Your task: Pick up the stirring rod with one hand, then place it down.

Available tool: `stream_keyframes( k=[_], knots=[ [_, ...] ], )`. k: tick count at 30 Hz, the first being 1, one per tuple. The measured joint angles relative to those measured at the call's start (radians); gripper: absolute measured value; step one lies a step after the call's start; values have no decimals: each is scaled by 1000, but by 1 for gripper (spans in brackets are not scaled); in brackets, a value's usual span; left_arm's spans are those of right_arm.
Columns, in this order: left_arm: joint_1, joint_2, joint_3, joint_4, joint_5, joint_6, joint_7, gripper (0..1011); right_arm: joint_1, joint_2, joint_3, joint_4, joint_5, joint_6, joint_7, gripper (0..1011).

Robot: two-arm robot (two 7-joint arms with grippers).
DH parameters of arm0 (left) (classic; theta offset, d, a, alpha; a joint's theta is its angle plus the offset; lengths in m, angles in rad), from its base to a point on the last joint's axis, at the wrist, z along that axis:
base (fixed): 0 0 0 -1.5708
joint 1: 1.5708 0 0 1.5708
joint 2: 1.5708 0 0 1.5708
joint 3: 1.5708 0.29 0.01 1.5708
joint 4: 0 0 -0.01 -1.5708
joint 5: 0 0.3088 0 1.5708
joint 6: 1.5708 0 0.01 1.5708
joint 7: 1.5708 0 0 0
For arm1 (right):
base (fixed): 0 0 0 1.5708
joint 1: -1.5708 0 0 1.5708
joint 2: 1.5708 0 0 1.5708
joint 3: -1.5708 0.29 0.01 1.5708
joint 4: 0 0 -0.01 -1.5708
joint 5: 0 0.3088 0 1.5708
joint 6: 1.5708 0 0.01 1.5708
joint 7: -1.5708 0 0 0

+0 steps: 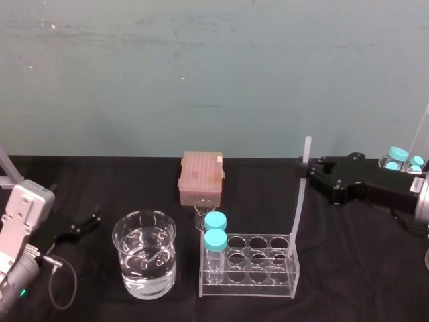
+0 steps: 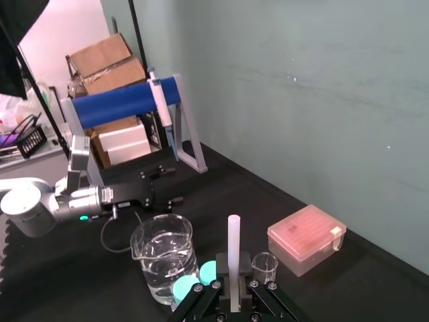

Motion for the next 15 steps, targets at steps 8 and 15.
stream_keyframes(
  k=[8,15],
  knots=[
    [0,0,0,0,0,0,0,1005,20,-14,-56,29,-24,-25,-20,69],
    [0,0,0,0,0,0,0,1005,39,-26,-97,62,-44,-46,-40,69]
  ],
)
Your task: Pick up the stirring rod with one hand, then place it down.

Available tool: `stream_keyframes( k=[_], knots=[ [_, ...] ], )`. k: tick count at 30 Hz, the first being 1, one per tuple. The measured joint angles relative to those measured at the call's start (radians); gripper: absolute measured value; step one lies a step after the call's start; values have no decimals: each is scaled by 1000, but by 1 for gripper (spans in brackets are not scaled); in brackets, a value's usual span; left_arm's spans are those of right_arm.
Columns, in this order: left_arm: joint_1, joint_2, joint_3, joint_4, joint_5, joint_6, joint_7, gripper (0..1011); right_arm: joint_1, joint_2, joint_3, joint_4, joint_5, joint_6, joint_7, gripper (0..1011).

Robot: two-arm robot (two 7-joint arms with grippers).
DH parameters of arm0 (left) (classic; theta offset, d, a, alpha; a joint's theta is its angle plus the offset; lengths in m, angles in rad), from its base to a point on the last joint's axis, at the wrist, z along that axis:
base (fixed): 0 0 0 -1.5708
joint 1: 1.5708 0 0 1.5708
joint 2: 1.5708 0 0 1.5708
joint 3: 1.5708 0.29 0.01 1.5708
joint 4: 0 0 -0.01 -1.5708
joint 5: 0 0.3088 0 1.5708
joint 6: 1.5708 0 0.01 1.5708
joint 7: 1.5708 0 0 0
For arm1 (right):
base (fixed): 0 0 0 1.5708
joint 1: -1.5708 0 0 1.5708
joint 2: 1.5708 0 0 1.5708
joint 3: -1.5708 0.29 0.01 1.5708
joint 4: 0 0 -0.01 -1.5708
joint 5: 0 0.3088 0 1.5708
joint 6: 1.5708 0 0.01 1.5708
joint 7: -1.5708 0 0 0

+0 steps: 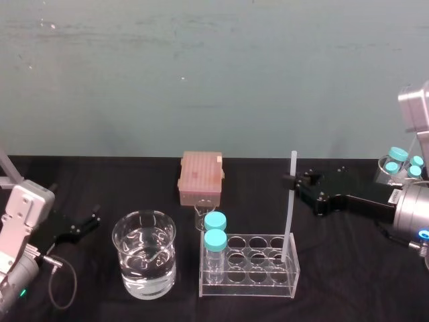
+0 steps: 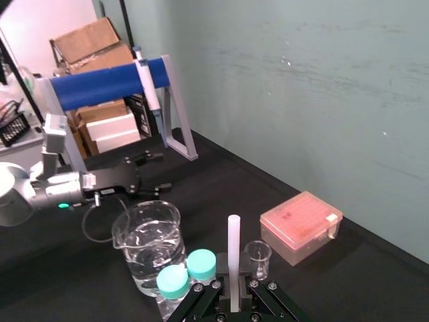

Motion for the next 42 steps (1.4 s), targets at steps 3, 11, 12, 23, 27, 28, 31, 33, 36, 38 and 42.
stream_keyframes(
  k=[3,11,12,23,27,28,31,33,36,38,42],
  knots=[
    [0,0,0,0,0,0,0,1005,6,-4,-15,18,-10,-12,-5,69],
    [0,0,0,0,0,0,0,1005,11,-15,-41,56,-30,-36,-5,69],
    [0,0,0,0,0,0,0,1005,11,-18,-44,61,-33,-39,-5,69],
    [0,0,0,0,0,0,0,1005,12,-37,-62,87,-48,-57,9,69],
    [0,0,0,0,0,0,0,1005,12,-41,-69,95,-55,-59,12,69],
    [0,0,0,0,0,0,0,1005,12,-42,-70,96,-57,-60,12,69],
    [0,0,0,0,0,0,0,1005,9,-45,-73,101,-64,-66,13,69],
    [0,0,0,0,0,0,0,1005,8,-46,-75,103,-69,-68,13,69],
    [0,0,0,0,0,0,0,1005,7,-50,-77,109,-79,-73,13,69],
    [0,0,0,0,0,0,0,1005,8,-53,-78,111,-82,-74,13,69],
    [0,0,0,0,0,0,0,1005,9,-59,-80,116,-90,-74,17,69]
  ],
)
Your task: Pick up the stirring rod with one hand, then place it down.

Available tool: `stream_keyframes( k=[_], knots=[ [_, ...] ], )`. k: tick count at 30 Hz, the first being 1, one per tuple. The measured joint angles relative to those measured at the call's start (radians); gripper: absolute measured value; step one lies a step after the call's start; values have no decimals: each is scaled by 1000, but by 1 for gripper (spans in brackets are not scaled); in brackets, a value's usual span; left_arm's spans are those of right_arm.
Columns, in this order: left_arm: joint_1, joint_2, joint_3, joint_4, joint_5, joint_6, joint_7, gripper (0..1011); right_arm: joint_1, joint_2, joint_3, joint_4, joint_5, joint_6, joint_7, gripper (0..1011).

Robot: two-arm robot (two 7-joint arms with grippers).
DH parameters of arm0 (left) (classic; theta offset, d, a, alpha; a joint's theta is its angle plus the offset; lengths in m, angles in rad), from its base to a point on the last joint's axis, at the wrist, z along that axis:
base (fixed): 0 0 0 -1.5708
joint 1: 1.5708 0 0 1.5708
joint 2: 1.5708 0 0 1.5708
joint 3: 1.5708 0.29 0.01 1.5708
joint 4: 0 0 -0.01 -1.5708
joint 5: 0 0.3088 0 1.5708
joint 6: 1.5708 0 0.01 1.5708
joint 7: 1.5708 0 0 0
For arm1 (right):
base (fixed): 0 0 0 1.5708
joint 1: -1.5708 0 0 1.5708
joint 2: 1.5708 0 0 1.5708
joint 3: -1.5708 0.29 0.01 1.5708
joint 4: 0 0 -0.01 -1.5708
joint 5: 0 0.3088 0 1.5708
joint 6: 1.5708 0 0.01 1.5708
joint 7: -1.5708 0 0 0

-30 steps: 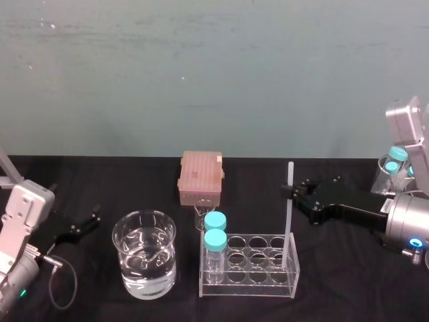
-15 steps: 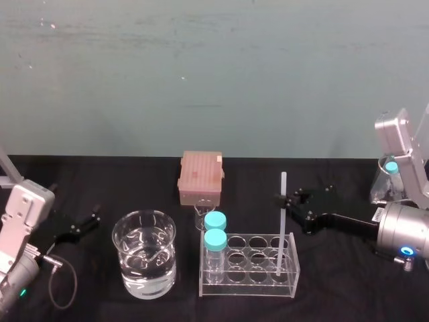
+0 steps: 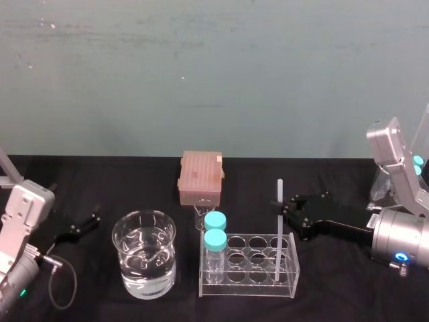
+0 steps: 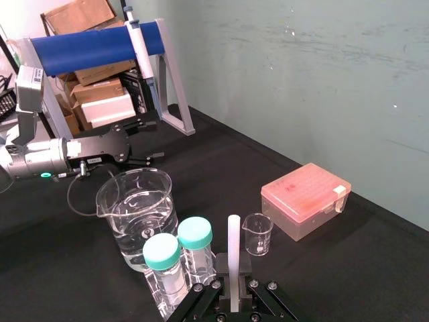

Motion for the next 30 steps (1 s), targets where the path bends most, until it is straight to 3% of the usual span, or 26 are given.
stream_keyframes(
  k=[30],
  knots=[
    [0,0,0,0,0,0,0,1005,15,-26,-12,35,-32,18,10,69]
  ],
)
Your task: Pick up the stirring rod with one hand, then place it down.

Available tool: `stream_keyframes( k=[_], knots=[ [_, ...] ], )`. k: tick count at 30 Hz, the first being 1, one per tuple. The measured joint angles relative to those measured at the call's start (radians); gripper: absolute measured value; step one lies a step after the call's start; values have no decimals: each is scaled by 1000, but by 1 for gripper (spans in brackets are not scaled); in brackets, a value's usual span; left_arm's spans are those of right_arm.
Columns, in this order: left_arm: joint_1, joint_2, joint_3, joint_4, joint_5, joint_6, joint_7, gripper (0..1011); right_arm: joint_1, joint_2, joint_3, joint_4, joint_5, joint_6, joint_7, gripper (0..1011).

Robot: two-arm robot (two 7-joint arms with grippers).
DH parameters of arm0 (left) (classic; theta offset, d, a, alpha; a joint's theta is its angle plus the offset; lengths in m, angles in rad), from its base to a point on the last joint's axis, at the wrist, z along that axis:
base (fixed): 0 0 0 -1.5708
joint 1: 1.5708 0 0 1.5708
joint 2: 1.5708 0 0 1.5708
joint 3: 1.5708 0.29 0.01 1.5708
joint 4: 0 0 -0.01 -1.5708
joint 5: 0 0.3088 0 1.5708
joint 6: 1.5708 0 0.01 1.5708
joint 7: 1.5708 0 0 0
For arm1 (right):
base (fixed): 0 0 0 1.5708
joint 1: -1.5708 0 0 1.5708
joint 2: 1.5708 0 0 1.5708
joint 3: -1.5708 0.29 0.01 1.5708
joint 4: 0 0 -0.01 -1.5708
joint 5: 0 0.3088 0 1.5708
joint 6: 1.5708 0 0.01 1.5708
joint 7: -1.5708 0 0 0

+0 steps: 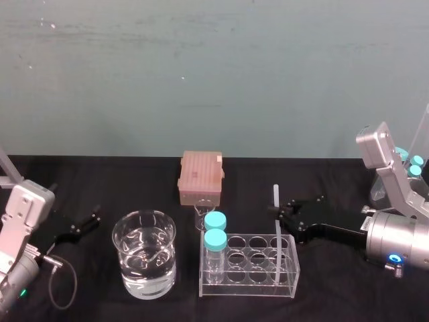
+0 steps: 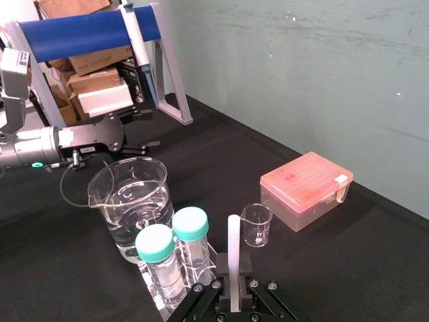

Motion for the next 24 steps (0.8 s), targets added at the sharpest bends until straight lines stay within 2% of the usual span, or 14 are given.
stream_keyframes(
  k=[11,15,17,18,24],
  knots=[
    [0,0,0,0,0,0,0,1005,0,0,0,1,-1,1,0,86],
    [0,0,0,0,0,0,0,1005,0,0,0,1,-1,2,0,211],
    [0,0,0,0,0,0,0,1005,0,1,0,1,-1,2,0,242],
    [0,0,0,0,0,0,0,1005,0,1,0,1,-1,2,0,311],
    [0,0,0,0,0,0,0,1005,-1,1,0,0,0,1,0,491]
  ],
)
